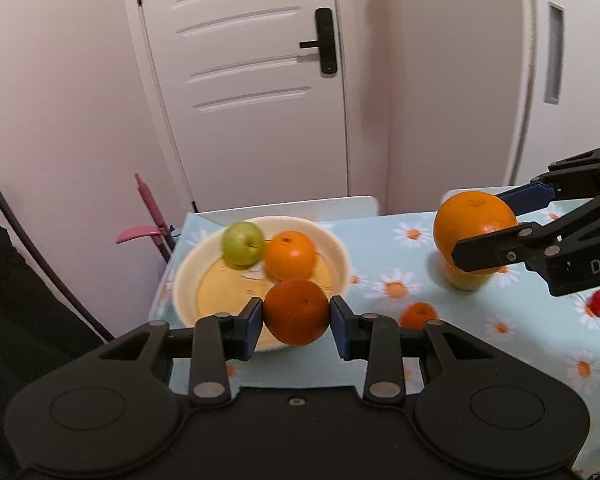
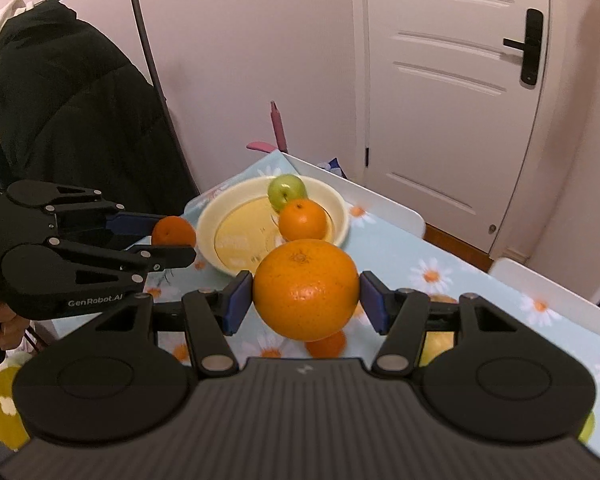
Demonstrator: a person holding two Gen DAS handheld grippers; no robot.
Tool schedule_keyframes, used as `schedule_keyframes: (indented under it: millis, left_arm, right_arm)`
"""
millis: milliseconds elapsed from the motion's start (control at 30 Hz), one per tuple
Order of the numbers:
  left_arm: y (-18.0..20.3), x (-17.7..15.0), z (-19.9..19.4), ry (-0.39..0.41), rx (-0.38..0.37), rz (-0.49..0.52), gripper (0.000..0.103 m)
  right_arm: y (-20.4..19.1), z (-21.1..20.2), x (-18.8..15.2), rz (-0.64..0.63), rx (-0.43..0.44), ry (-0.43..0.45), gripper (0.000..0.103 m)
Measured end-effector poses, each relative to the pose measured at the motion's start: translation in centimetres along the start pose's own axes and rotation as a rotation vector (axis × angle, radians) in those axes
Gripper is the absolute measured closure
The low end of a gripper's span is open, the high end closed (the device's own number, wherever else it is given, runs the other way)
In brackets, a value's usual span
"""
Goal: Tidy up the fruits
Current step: 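Carry the tangerine and orange to the cream bowl and release both inside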
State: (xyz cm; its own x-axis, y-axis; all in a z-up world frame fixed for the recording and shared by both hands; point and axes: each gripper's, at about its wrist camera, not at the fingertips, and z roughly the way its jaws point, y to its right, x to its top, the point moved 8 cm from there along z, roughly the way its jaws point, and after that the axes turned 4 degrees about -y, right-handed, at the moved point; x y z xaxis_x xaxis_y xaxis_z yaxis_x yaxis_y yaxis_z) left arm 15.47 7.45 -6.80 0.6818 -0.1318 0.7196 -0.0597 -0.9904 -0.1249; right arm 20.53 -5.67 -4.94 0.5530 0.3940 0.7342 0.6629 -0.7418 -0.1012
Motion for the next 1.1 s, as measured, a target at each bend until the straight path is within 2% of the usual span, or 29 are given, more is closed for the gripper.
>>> schedule_keyframes:
  millis: [433, 767, 1100]
  left_arm:
    - [-7.0, 2.0, 5.8, -0.03, -0.022, 0.033, 0.063]
    - [-8.7, 3.1, 11.8, -0.074, -0.074, 0.083, 0.063]
    - [-9.4, 3.1, 16.2, -0.123, -0.082, 0.119, 0.063]
  right_arm:
    - [-1.8, 7.5, 3.3, 0.038, -0.013, -0.044, 0.03]
    - [-1.4, 12.0, 3.4, 0.085, -0.047, -0.101, 0.03]
    - [-1.1, 13.8, 3.2, 0.11, -0.08, -0.142, 0.03]
